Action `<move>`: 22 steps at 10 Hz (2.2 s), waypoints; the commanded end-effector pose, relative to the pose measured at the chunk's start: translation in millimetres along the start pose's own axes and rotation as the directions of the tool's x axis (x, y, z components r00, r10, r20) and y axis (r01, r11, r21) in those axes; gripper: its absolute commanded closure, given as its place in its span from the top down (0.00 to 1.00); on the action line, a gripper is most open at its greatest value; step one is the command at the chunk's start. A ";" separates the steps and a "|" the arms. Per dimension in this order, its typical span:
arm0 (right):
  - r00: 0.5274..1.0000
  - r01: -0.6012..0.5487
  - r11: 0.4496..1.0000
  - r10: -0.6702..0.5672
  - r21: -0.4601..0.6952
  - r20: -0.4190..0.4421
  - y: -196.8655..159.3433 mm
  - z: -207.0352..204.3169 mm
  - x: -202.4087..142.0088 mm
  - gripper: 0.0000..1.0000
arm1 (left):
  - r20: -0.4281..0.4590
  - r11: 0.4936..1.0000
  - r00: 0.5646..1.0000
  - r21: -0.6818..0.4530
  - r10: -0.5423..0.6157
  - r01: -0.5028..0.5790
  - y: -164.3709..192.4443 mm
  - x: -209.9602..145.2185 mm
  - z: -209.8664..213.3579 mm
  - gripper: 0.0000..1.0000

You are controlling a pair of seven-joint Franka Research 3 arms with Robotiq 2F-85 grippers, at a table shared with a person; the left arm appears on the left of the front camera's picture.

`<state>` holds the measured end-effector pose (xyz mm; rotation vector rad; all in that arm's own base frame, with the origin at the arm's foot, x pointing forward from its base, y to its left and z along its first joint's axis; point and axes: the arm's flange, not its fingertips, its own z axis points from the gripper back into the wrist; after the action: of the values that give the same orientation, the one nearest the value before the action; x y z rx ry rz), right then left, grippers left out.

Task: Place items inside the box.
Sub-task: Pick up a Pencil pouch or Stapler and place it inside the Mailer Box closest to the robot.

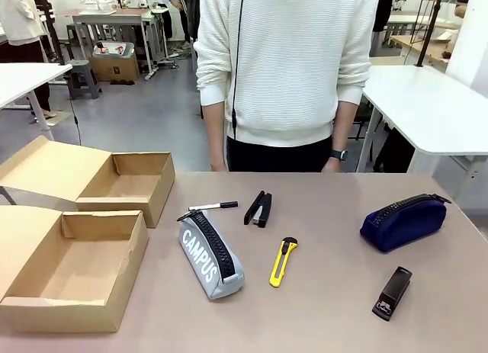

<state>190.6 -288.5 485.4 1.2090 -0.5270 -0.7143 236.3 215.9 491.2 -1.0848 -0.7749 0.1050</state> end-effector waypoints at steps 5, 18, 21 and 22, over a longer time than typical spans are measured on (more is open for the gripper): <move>0.913 -0.401 0.877 0.362 -0.265 -0.186 54.9 -77.4 -18.2 1.00 | -0.001 0.999 1.000 -0.011 -0.032 0.032 -2.1 0.7 2.5 1.00; -0.133 -0.988 -0.027 0.668 0.155 -0.732 80.2 -327.8 -26.4 1.00 | -0.001 0.999 1.000 -0.011 -0.032 0.032 -2.1 0.7 2.5 1.00; 0.060 -0.993 0.113 0.620 0.014 -0.782 70.7 -366.1 -11.2 1.00 | -0.001 0.999 1.000 -0.011 -0.032 0.032 -2.1 0.7 2.5 1.00; -0.167 -0.983 -0.046 0.609 0.176 -0.775 65.3 -351.5 -29.3 1.00 | -0.001 0.999 1.000 -0.011 -0.032 0.032 -2.1 0.7 2.5 1.00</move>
<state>447.4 -30.1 439.8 0.1894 -0.3234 0.8658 233.5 216.3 492.4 -1.0715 -0.7593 0.0963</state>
